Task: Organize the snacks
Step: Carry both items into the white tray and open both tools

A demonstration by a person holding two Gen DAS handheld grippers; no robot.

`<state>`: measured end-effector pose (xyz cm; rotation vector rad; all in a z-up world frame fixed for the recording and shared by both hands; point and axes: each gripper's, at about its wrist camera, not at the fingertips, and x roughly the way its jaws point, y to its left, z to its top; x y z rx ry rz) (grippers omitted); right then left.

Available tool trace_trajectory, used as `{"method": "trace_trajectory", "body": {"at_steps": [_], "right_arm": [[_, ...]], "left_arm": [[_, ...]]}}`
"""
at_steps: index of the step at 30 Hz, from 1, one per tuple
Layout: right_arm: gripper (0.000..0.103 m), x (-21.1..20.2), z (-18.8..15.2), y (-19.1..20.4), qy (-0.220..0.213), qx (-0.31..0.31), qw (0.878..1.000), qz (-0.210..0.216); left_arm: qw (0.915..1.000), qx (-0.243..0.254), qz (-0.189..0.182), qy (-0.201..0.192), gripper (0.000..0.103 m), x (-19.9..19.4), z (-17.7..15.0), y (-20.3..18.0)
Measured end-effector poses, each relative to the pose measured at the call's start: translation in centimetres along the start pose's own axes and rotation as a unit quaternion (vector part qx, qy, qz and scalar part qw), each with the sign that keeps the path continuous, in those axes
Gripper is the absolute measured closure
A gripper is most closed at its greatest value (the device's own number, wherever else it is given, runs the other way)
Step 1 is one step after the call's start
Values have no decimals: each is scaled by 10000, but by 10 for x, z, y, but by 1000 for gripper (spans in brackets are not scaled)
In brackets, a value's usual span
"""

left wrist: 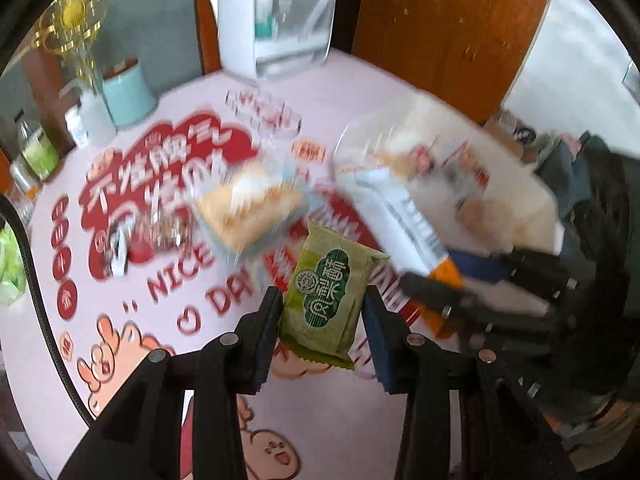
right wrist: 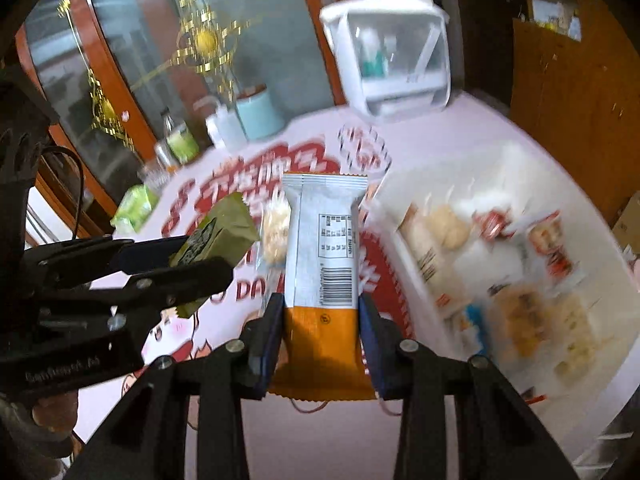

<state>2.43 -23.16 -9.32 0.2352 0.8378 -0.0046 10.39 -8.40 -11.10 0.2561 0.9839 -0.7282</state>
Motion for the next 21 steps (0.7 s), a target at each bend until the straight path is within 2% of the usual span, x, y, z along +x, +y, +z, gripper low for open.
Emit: {"method": "trace_trajectory", "body": {"at_steps": [5,11,16,21], "right_arm": [[66,-39,17,-27,-528,80,9983,-231],[65,-69,33,-74,-907,286,9935,-619],[65,-75,42,-108,-1002,370,9901,-914],[64,-65,47,-136,-852,477,9896,-1052]], "left_arm": [[9988,-52,-114,-481,64,-31,32,-28],[9968,-81,-281,-741,64,-35,67,-71],[9963,-106,-297,-799,64,-21,93,-106],[9972,-77,-11,-742,64,7,114,-135]]}}
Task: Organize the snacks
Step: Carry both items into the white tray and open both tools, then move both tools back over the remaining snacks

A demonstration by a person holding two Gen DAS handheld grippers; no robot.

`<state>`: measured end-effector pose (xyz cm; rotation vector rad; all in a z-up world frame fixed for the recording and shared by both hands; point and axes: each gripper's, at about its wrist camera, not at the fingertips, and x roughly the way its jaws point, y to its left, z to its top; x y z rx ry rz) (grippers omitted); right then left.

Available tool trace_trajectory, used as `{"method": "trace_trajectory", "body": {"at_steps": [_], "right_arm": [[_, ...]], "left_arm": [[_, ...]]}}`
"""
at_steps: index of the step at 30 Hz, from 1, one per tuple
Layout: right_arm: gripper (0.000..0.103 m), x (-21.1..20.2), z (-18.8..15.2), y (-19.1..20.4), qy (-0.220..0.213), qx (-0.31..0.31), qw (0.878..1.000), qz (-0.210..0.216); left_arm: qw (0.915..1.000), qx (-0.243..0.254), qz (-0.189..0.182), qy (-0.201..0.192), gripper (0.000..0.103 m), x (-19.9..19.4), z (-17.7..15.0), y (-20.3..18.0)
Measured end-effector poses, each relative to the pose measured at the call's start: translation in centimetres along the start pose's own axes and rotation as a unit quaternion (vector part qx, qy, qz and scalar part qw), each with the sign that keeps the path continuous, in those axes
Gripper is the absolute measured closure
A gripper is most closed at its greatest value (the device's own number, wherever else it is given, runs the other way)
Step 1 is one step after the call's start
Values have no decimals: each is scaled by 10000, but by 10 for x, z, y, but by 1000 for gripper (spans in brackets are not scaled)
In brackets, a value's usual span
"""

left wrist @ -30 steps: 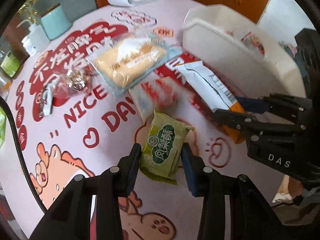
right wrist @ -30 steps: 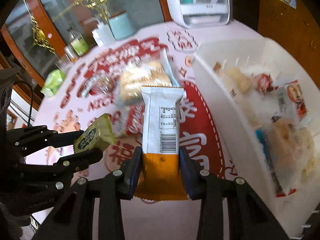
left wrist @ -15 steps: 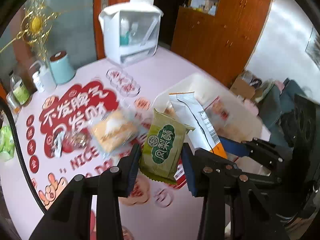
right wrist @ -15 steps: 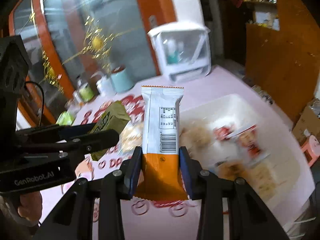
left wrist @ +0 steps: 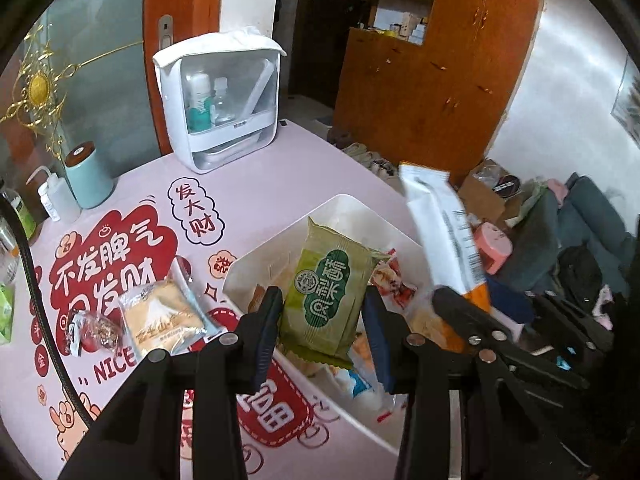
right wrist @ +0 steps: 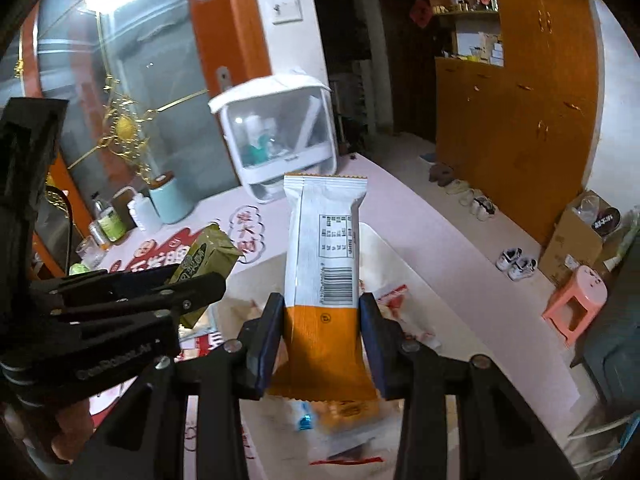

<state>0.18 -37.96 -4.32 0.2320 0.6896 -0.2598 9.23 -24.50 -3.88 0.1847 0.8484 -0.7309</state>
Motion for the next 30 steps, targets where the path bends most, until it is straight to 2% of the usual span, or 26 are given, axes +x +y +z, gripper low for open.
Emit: {"method": "trace_trajectory", "body": {"at_steps": [8,11,13,16,30], "right_arm": [[62,37,-7,-19,456,-150,9983,-322],[62,47,-11,-29,654,4,9974,-317],[59,51,-13,-35,735,136,9969,-243],[55,52,-15,-37,745,193,9968,-230],[55,45,-23,-19,792,305,9964,-34]], "left_arm": [[9986,-97,352,374,63,64,8,-24],[9972,-133,494,545,58,80,5,-25],[9956,-168,620,688,40,88,0,-21],[9950,-205,693,694,23,90,-5,-16],[9946,-113,779,683,22,69,-19,-1]]}}
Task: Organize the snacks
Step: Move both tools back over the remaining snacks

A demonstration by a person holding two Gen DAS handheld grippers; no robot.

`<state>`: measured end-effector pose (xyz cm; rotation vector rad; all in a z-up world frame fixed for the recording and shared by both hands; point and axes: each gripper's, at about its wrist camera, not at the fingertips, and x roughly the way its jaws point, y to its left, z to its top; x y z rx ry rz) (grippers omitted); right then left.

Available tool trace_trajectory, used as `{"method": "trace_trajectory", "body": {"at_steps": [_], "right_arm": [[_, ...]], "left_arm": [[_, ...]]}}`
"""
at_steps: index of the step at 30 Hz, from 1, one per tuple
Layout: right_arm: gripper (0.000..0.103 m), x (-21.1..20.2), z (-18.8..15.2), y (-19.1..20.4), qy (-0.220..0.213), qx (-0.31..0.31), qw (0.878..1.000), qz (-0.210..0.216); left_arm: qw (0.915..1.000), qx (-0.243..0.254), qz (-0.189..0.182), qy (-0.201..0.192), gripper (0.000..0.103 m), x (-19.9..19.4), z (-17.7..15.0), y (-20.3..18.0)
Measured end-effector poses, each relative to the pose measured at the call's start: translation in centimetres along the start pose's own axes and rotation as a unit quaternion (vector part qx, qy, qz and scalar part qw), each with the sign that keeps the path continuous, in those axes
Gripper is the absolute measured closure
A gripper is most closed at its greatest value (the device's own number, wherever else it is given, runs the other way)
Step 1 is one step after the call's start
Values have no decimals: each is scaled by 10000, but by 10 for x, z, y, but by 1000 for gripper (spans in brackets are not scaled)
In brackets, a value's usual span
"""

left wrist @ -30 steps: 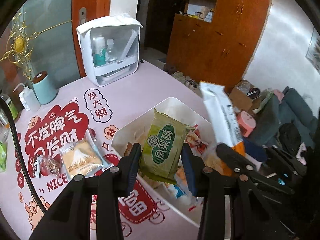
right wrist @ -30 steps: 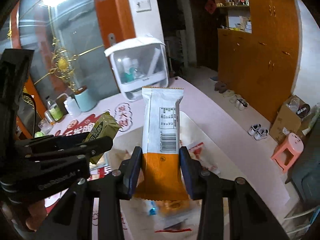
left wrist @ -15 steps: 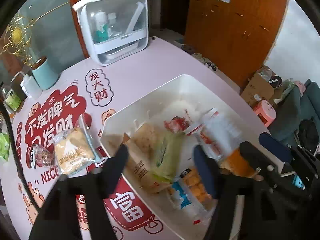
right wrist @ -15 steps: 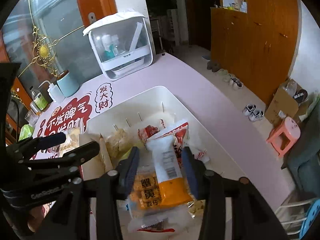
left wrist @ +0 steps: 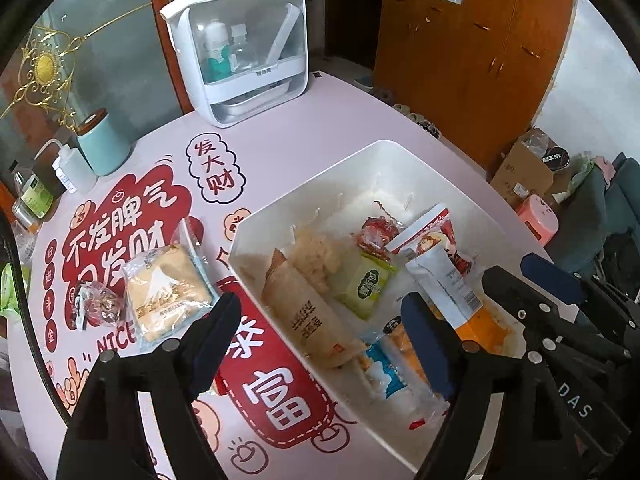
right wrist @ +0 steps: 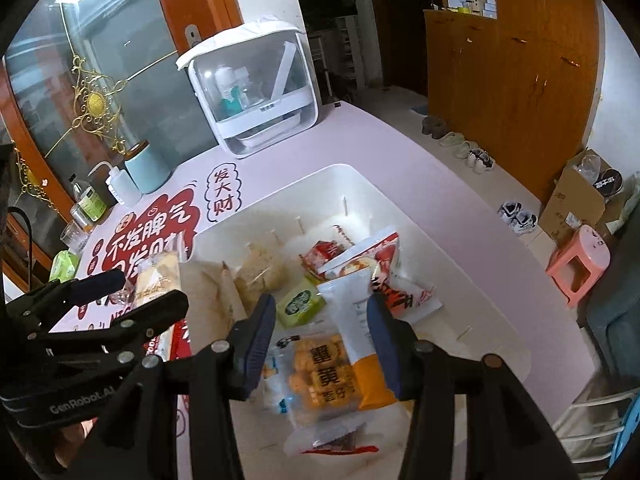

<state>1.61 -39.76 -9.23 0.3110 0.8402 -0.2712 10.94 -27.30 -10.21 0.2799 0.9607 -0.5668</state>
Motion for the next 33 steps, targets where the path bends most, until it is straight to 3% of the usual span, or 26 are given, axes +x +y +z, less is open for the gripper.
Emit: {"method": "trace_trajectory", "body": {"at_steps": [8,14,18,21,27,33], "right_arm": [[55,-5,-5,29,-15,-85,9998,171],[55,-4,-2,63,-6,-301,9990,324],[55,-2,2,96,-3,-568,9973,456],[55,-2,6,120,-16,-783,9953,564],[55,5,26,156,100,-930,9915,903],[55,27,33,184,290,-893,9912,938]], "left_arm": [[9992,-184,-103,-354,22,-32,-15,32],[9971,-356,232,-635,22,-65,-30,80],[9975,-260,496,-436,22,-81,-37,110],[9985,-317,428,-126,22,-89,-39,141],[9960,-360,798,-203,22,-115,-34,193],[9944,-107,1004,-326,20,-123,-18,229]]}}
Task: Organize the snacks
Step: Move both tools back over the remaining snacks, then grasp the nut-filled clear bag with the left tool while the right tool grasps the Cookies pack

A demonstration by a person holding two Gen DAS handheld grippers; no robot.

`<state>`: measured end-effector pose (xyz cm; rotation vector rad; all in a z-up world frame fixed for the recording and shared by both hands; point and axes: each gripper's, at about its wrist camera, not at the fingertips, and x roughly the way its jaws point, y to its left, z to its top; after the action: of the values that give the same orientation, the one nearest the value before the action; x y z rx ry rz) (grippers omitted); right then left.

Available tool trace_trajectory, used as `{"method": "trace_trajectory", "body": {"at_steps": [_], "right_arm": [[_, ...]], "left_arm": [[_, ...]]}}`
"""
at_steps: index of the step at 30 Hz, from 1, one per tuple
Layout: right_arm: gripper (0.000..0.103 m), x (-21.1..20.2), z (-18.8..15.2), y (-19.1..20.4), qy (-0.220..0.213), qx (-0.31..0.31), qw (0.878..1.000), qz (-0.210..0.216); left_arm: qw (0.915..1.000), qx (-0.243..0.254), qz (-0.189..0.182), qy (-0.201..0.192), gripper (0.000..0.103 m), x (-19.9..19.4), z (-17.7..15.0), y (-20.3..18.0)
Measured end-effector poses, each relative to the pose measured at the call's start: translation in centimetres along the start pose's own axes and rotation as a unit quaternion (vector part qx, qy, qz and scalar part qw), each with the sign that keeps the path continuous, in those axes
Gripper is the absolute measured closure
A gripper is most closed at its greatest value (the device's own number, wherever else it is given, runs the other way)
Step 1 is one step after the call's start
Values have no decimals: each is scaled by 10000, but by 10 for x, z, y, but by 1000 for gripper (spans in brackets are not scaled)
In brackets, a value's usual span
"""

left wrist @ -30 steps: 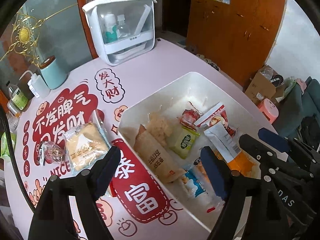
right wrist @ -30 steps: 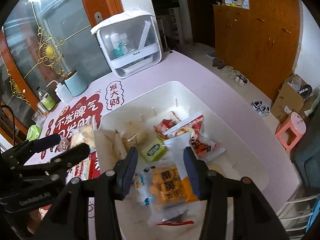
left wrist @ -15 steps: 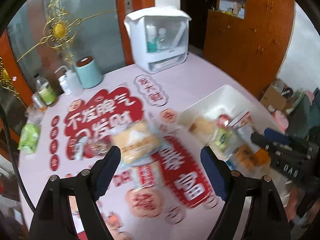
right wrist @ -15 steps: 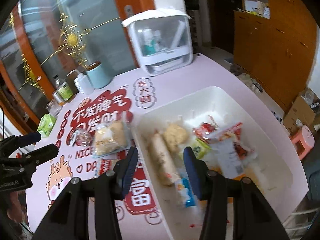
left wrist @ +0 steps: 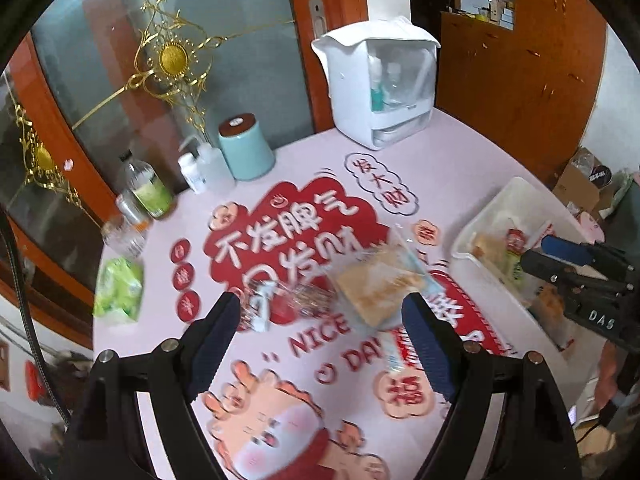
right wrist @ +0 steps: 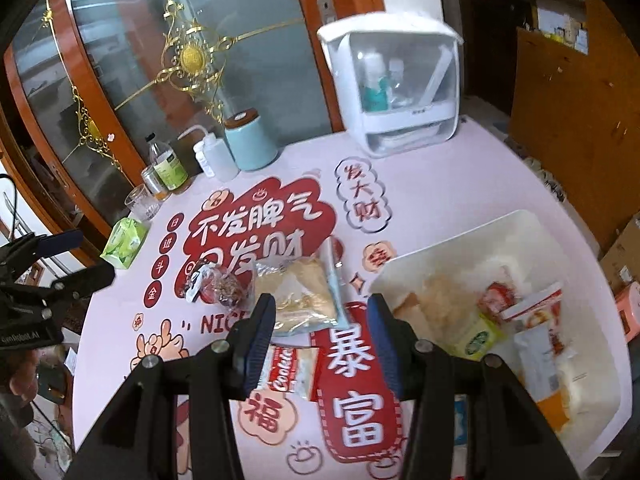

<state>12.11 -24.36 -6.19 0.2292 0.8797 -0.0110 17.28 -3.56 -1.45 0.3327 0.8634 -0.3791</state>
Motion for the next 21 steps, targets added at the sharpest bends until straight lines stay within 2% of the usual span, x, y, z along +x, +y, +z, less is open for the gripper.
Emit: {"method": "trace_trajectory", "body": {"at_steps": [2,4,6,10,13,17,21], "right_arm": [[54,15,-2,9,176,5,9998,25],[44,29,-7,18,332,-31,9994,-13],[43,44,-14,25,453,-64,9989,-31],[42,75,-28,31,745,-18,9971,-128],[40,99,-41,34,975,30,9950,-236],[36,124,-56,37,1226,29,9920,-286],[35,142,-69,44,1423,-79,9891,-366]], "left_arm": [[9998,186,-107,61,18,12,3,10],[9990,385,-211,124,18,23,4,12],[9968,695,-337,207,18,40,2,12],[9875,1317,-672,548,18,86,-10,7],[9812,1560,-818,786,18,118,-21,6],[9808,1261,-984,1119,18,168,-34,18],[9812,895,-1178,1242,18,197,-41,29]]}}
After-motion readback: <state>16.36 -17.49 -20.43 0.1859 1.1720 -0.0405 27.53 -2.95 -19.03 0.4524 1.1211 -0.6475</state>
